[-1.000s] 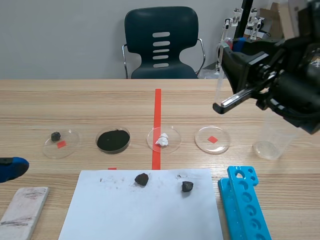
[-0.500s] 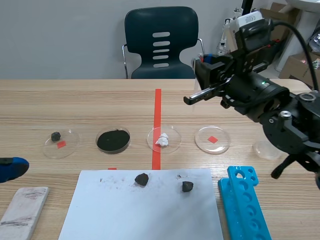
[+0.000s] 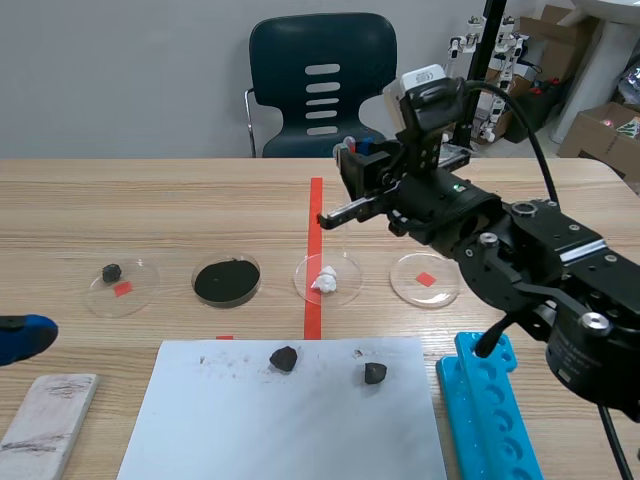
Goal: Squeeze the dropper onto the mineral
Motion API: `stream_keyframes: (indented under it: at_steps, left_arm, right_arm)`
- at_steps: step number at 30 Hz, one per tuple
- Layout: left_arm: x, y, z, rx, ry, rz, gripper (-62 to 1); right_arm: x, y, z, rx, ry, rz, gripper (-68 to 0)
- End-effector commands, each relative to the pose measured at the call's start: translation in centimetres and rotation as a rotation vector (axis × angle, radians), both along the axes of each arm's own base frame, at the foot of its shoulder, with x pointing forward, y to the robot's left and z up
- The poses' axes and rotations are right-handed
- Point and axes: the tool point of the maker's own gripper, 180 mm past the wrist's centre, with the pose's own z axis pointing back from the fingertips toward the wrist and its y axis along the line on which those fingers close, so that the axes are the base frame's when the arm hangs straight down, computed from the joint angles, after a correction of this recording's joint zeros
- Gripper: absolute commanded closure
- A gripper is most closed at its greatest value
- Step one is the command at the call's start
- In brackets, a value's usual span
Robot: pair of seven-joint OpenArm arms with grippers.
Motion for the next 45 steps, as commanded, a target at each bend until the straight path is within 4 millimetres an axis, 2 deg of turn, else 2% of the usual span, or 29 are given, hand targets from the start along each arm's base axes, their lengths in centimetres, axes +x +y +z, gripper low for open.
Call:
stream_keyframes:
  at_steps: [1,11,26,34,45]
  left_arm:
    - [0.3,0.1,0.7,-0.019,-0.023,0.009,-62.3]
    - [0.3,0.1,0.7,-0.019,-0.023,0.008,-62.3]
    - [0.3,0.1,0.7,-0.019,-0.023,0.008,-62.3]
    - [0.3,0.1,0.7,-0.019,-0.023,0.008,-62.3]
    - [0.3,0.1,0.7,-0.019,-0.023,0.008,-62.3]
  right_arm:
    - [0.7,0.3,1.7,0.017,-0.052,0.004,-7.5]
    - [0.9,0.9,0.8,0.031,-0.058,0.004,-7.5]
    - [0.5,2.2,1.3,0.07,-0.063,0.029,-7.5]
    - [0.2,2.2,0.3,0.054,-0.028,0.029,-7.5]
    - [0.2,2.2,0.0,0.049,-0.017,0.028,-7.5]
